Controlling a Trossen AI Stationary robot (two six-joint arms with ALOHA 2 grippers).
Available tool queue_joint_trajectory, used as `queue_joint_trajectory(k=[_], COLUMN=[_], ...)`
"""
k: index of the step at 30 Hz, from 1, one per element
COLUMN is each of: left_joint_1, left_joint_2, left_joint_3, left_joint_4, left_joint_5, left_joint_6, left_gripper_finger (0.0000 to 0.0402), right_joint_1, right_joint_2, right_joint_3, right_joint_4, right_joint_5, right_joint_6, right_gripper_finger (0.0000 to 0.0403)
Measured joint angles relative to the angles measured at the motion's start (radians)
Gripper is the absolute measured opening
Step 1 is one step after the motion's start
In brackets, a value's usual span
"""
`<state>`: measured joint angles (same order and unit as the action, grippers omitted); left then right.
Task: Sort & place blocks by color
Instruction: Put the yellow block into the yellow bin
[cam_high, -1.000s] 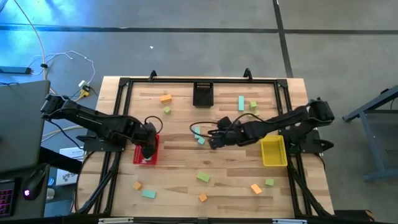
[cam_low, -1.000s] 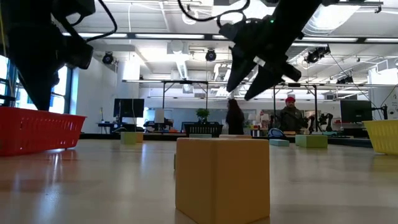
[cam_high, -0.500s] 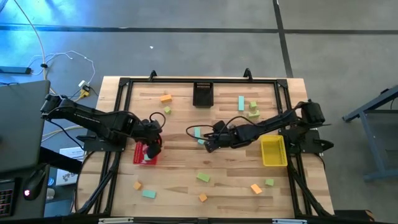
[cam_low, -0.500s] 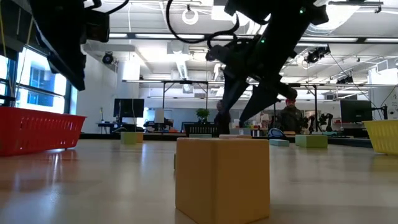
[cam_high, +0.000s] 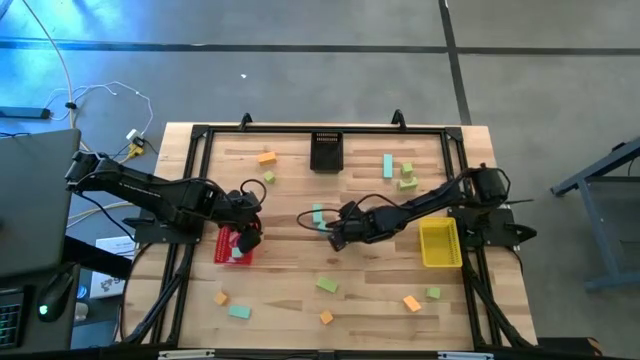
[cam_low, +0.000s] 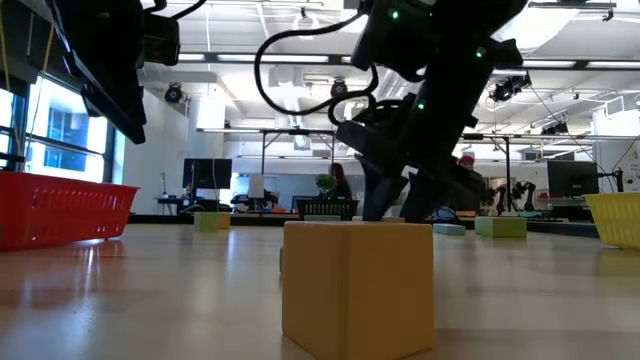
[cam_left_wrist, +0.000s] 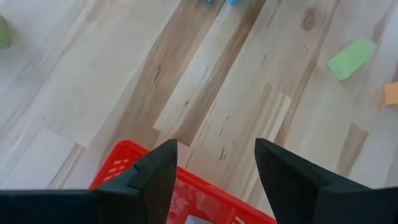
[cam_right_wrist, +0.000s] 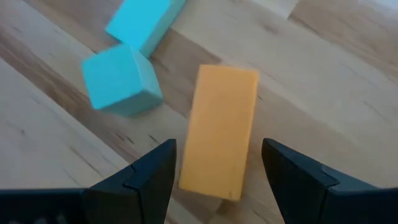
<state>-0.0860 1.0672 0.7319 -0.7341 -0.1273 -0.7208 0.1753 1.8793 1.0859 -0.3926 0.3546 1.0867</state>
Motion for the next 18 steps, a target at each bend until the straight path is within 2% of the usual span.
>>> queue_joint_trajectory(k=[5, 12, 18], left_joint_1=[0.000, 0.000, 0.000], left_joint_2=[0.000, 0.000, 0.000], left_joint_3=[0.000, 0.000, 0.000], left_joint_4=[0.000, 0.000, 0.000], left_joint_5=[-0.021, -0.023, -0.023], left_joint_6=[0.000, 0.003, 0.011], left_gripper_finger=[0.0200, 0.0200, 0.0200], right_joint_1=[0.000, 0.002, 0.027], right_joint_2=[0.017, 0.016, 0.015], right_joint_3=[0.000, 0.000, 0.000], right_joint_4=[-0.005, -0.009, -0.012], right_joint_5=[-0.014, -0.001, 0.018], right_joint_6=[0.016, 0.011, -0.014], right_gripper_finger=[0.0208, 0.0106, 0.0103])
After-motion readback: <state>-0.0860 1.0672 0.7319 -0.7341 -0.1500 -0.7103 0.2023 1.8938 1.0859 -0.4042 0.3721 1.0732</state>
